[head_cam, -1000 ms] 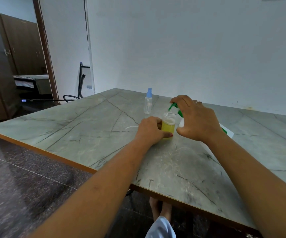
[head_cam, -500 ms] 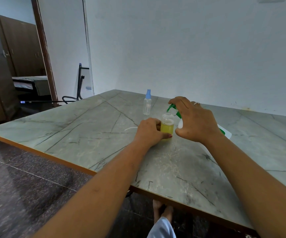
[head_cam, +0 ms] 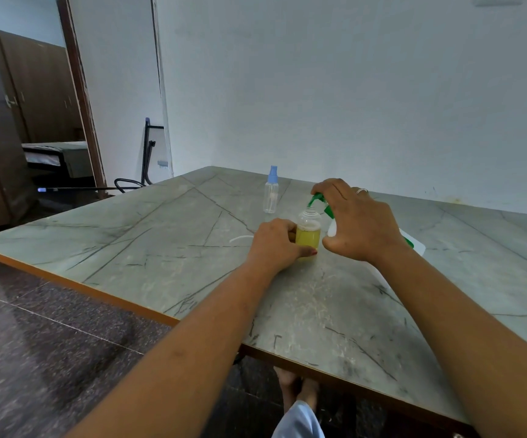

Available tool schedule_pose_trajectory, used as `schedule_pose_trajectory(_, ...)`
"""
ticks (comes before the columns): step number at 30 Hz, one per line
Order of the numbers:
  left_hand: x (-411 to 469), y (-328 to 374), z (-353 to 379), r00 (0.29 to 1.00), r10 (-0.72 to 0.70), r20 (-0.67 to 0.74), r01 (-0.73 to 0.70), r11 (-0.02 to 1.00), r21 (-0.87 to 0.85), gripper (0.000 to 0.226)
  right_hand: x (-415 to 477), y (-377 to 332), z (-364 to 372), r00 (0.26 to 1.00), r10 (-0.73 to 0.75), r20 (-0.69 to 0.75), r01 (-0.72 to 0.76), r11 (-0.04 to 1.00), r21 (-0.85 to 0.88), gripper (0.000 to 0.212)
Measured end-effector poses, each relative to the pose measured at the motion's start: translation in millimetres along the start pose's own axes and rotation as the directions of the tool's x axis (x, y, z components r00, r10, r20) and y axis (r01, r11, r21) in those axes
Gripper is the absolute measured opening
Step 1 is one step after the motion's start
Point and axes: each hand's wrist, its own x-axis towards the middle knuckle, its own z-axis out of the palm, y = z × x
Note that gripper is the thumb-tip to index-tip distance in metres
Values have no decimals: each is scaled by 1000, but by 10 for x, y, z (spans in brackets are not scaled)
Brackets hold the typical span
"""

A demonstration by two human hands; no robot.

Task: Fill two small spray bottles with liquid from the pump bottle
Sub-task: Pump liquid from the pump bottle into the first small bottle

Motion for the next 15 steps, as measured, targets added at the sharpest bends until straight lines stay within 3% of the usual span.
schedule_pose_trajectory(4, 5, 0, 9, 1000, -6, -2, 6, 1000, 3, 63, -8, 6, -12, 1000, -3, 10, 3, 1000, 0, 76)
schedule_pose_trajectory(11, 4, 6, 8, 1000, 1, 13, -2, 1000, 25, 64, 4, 26, -10, 1000, 15, -17, -15, 1000, 20, 64)
schedule_pose_trajectory(15, 2, -2, 10, 1000, 7, 7, -7, 1000, 17, 64, 1, 30, 4, 1000, 4, -15, -4, 1000, 7, 69)
